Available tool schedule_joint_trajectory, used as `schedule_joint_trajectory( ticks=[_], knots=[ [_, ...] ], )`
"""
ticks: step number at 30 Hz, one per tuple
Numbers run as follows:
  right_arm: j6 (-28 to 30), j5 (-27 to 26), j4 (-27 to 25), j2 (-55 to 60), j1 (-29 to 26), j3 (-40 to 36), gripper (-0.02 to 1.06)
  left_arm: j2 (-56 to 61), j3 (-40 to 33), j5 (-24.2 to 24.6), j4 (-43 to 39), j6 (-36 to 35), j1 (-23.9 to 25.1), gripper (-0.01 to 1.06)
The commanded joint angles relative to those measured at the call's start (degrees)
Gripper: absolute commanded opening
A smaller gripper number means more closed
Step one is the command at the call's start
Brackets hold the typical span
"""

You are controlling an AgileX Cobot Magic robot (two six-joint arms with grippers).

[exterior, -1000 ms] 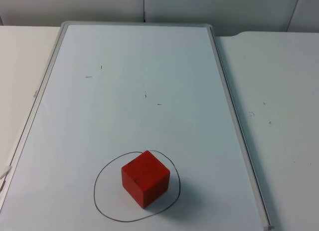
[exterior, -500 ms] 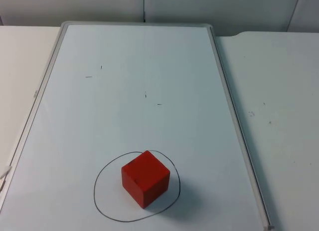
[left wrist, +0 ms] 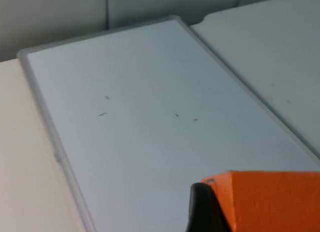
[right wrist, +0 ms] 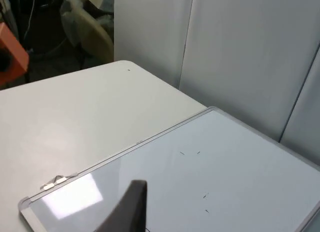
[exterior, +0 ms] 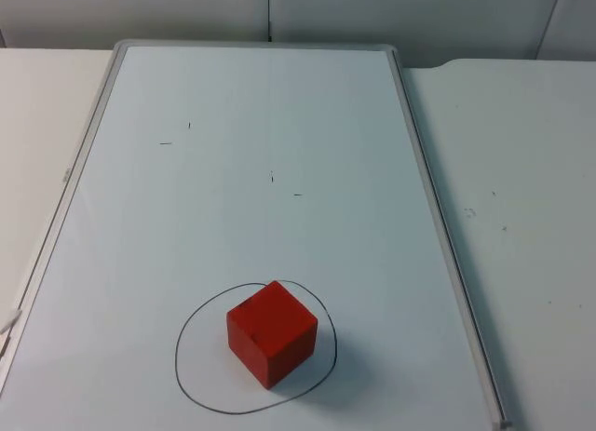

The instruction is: Pick up one cube with the left hand and another cube with the right hand. First place the cube in the right hand at the target position, then stack the cube in the left hand on top.

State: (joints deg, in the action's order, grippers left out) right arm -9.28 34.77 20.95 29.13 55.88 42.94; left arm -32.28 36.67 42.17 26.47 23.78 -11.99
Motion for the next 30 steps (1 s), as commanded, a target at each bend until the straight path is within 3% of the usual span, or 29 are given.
schedule_joint_trajectory(
  ticks=[1,8,11,15,17,19,25,30],
  knots=[
    [0.49,-0.12,-0.17,-0.29,0.04,-0.33,1.05,-8.00,4.85,1.59,5.16,5.57,-0.38,0.02],
    [0.49,0.45,-0.18,-0.29,0.04,-0.33,1.05,-21.59,11.94,2.52,6.20,7.53,-0.56,0.02],
    [0.49,0.57,-0.18,-0.29,0.04,-0.33,1.05,-27.56,14.17,2.00,6.88,7.53,-2.76,0.02],
    [0.49,0.54,-0.06,-0.29,0.04,-0.33,1.05,-34.60,14.78,-5.26,6.77,7.64,-11.82,0.02],
    [0.49,0.54,-0.06,-0.29,0.04,-0.33,1.05,-36.51,14.78,-7.30,6.62,7.30,-13.96,0.02],
    [0.49,0.99,-0.05,-0.29,0.04,-0.33,1.05,-41.11,14.78,-11.13,6.53,7.18,-19.97,0.02],
    [0.49,1.33,0.04,-0.29,0.04,-0.33,1.05,-49.75,14.78,-17.25,5.96,7.07,-26.74,0.00],
    [0.49,1.33,0.04,-0.29,0.04,-0.33,1.05,-56.09,14.78,-18.83,5.96,7.07,-27.54,0.00]
  ],
)
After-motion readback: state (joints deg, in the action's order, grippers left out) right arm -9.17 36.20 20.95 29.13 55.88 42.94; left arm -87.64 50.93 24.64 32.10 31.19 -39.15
